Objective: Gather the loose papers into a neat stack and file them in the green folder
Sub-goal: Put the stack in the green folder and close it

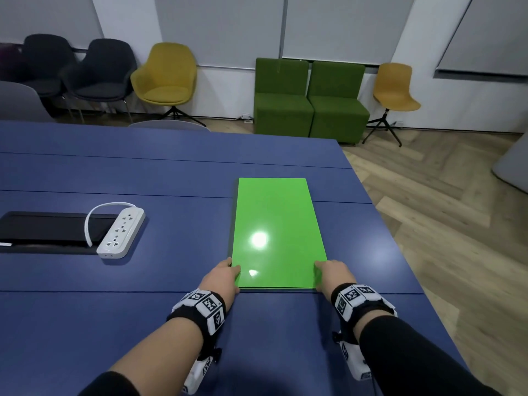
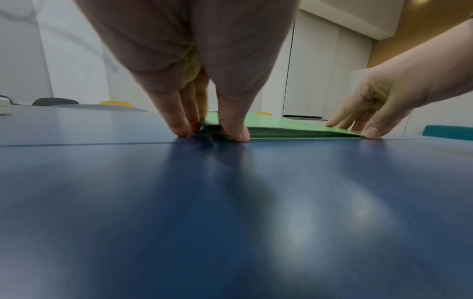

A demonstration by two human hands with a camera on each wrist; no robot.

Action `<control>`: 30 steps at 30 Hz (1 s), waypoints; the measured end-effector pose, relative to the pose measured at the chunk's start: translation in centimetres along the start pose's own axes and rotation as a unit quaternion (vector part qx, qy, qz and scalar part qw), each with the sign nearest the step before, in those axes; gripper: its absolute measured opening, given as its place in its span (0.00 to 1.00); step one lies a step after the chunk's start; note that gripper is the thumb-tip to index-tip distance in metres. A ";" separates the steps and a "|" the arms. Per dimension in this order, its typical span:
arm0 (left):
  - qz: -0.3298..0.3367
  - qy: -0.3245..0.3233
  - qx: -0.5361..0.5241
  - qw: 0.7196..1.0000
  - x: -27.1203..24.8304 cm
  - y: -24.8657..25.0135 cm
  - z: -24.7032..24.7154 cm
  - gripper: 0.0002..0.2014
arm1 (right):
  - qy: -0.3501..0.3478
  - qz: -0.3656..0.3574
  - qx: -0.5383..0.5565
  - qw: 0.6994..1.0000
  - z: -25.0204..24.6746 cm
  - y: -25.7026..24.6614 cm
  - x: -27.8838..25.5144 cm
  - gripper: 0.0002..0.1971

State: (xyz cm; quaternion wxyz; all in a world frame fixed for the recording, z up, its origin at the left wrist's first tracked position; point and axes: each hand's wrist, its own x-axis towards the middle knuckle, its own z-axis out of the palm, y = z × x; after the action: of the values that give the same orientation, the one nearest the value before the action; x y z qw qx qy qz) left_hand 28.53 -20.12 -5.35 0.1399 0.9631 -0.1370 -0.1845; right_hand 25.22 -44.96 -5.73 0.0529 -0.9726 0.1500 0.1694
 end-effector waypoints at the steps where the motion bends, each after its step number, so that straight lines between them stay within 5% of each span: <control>1: -0.001 -0.002 0.001 1.000 0.1 0.1 -0.1 0.24 | 0.001 0.000 -0.001 1.000 -0.1 0.0 0.1 0.22; 10: -0.009 -0.030 0.036 0.999 1.0 0.5 -0.8 0.25 | -0.007 0.004 -0.002 1.000 -0.5 0.1 0.4 0.17; 30: 0.002 -0.016 0.018 1.000 0.5 -0.1 0.0 0.29 | -0.001 0.005 0.020 1.000 -0.3 0.9 -0.7 0.21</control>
State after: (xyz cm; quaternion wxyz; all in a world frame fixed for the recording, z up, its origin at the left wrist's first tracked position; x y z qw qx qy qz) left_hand 29.03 -20.19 -5.58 0.1207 0.9621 -0.1444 -0.1971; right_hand 24.39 -45.69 -5.30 0.0719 -0.9706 0.1578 0.1670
